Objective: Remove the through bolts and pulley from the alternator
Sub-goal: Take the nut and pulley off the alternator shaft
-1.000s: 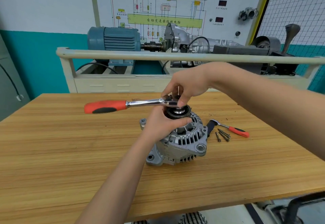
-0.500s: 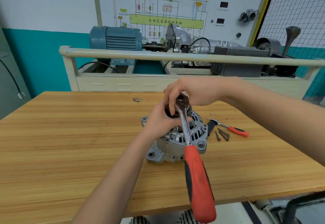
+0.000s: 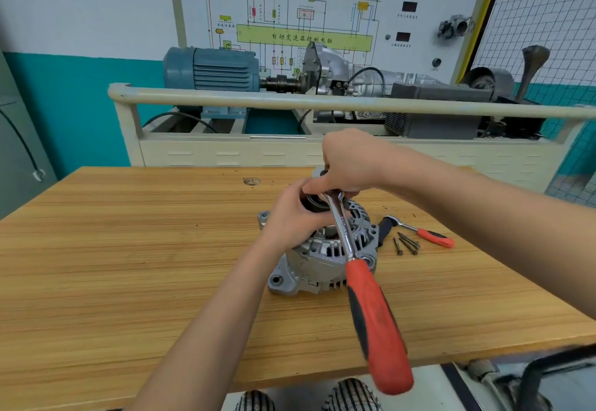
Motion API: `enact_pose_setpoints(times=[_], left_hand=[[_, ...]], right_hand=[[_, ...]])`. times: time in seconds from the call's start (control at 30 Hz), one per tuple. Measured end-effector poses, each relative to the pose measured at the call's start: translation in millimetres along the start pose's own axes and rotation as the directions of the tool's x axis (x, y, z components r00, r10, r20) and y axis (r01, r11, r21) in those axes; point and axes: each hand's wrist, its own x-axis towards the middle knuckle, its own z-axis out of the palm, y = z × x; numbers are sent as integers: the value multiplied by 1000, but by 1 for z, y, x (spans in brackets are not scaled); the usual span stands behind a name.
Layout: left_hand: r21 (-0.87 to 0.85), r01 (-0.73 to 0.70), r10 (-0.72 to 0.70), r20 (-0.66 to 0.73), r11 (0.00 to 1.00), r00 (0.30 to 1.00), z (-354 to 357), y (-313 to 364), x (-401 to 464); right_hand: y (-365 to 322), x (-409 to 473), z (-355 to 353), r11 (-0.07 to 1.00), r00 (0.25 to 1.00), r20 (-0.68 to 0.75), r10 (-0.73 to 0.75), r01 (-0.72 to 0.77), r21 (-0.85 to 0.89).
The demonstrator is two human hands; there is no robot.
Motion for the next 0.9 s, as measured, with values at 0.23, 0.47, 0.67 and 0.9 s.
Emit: enact_pose_setpoints(times=[0.23,0.47,0.67,0.9], left_hand=[[17,-9,9,-23,1000,1000,-1,-2,0],[-36,-17,17,-7,999,1000,-1,-3,1],[-47,-14,14,-8,999,1000,-1,-2,1],[-53,-9,8,-13,999,1000,-1,-1,1]], right_hand=[[6,-1,-7,989,985,112,-129,136,-65],[19,-7,-13,949,937,189,-294,310,-61],[29,-3,-15,904,886,223,-406,425,-43],[32,1,-9,878,861,174,-478,462,122]])
